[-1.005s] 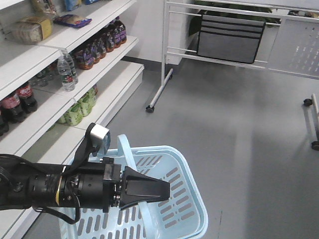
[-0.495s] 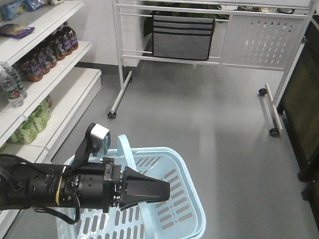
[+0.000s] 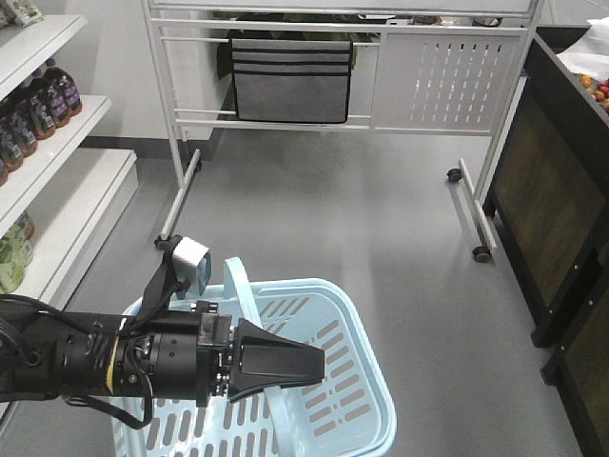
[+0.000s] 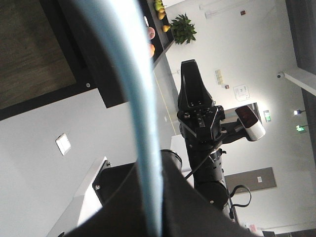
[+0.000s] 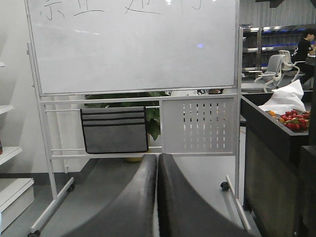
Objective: Place coke in basket with both arms
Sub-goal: 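Drive the base with the basket toward the snack and drink shelf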
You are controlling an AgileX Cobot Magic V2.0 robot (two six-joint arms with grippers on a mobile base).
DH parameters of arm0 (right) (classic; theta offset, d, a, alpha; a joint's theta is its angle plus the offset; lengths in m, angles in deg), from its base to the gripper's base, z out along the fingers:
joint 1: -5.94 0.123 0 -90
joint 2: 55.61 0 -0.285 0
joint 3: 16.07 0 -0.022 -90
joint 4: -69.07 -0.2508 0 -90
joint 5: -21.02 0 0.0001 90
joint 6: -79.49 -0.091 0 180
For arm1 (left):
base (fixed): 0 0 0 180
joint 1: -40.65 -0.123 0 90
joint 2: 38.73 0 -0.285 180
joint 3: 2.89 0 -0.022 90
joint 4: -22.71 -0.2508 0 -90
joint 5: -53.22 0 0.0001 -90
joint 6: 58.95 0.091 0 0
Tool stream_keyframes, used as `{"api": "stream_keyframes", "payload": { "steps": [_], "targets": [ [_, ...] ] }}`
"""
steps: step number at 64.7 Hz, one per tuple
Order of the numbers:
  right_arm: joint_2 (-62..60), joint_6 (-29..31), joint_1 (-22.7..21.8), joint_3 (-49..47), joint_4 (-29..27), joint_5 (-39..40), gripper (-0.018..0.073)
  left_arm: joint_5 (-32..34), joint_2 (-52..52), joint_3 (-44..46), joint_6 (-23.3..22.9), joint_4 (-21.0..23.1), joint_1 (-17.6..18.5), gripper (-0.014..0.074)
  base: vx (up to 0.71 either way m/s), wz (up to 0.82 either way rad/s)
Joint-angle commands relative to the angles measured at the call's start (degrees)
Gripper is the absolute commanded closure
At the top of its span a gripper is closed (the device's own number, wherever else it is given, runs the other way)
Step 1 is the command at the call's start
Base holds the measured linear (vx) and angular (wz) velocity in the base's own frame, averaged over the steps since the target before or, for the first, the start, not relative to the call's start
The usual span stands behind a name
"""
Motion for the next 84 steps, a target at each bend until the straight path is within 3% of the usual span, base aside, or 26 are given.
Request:
{"api": "stream_keyframes", "payload": {
  "steps": [1,84],
  "targets": [
    [-0.63,0.26,-0.33,1.02,0.39,4.40,0.0564,12.44,-2.20,1.25,0.58,3.47,0.26,0.0603,0.21,-0.08],
    [-0.63,0.26,-0.33,1.02,0.39,4.40,0.0564,12.44,-2.20,1.25,0.58,3.47,0.26,0.0603,0.28,0.00]
  ]
}}
